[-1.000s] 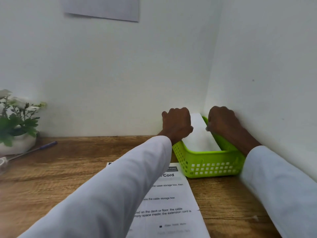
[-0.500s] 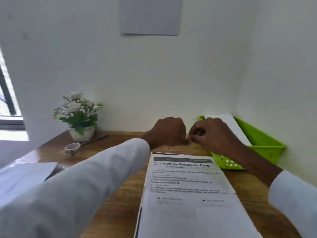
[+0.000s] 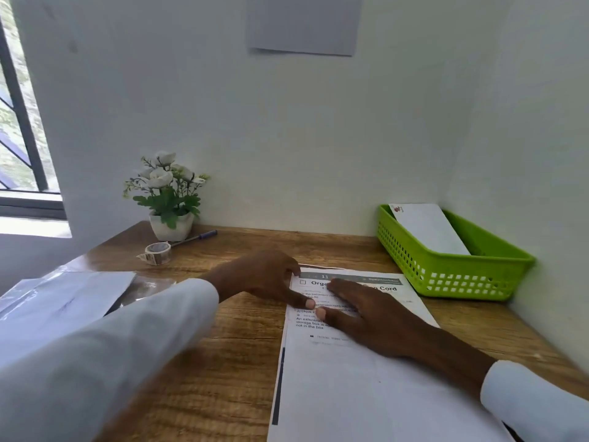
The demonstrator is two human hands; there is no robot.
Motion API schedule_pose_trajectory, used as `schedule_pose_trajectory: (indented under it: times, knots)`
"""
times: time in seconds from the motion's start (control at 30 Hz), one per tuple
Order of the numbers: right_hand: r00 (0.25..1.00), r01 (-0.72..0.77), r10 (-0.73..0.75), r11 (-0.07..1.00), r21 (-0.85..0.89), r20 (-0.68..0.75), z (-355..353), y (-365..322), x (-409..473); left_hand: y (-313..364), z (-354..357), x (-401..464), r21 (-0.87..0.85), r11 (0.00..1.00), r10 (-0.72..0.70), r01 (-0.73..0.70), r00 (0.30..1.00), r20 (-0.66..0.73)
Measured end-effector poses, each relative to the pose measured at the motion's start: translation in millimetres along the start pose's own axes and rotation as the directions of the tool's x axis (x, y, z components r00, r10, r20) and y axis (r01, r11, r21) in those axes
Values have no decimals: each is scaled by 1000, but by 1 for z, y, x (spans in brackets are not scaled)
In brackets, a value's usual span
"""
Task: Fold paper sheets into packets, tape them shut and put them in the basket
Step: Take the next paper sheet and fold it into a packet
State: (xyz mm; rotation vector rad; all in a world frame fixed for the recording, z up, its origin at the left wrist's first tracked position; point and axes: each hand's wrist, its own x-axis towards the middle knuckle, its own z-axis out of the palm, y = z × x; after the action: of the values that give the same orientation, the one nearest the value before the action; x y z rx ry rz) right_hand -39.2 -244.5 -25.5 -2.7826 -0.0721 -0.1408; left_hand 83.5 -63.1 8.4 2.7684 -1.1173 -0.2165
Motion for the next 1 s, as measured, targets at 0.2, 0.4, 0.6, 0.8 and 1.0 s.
schedule_pose_trajectory:
  times: [0.2, 0.4, 0.6, 0.8, 1.0]
  knots:
    - [1000, 8, -8, 1000, -18, 4, 9, -11, 12, -17, -3, -4, -41, 999, -31, 32, 999, 11]
    - [999, 40, -40, 999, -6, -3, 21, -23, 35, -46, -4, -7, -125, 990, -68, 66, 998, -15]
    - [999, 48, -48, 999, 19, -22, 26, -29, 56, -61, 2, -12, -307, 951, -93, 45, 985, -144]
    - [995, 77, -75, 997, 30, -61, 28, -30, 66, -64, 11, -12, -471, 881, -175, 50, 958, -226]
    - [970, 86, -44, 982, 170, -239, 24, -26, 67, -44, 20, -15, -429, 895, -260, 124, 926, -274]
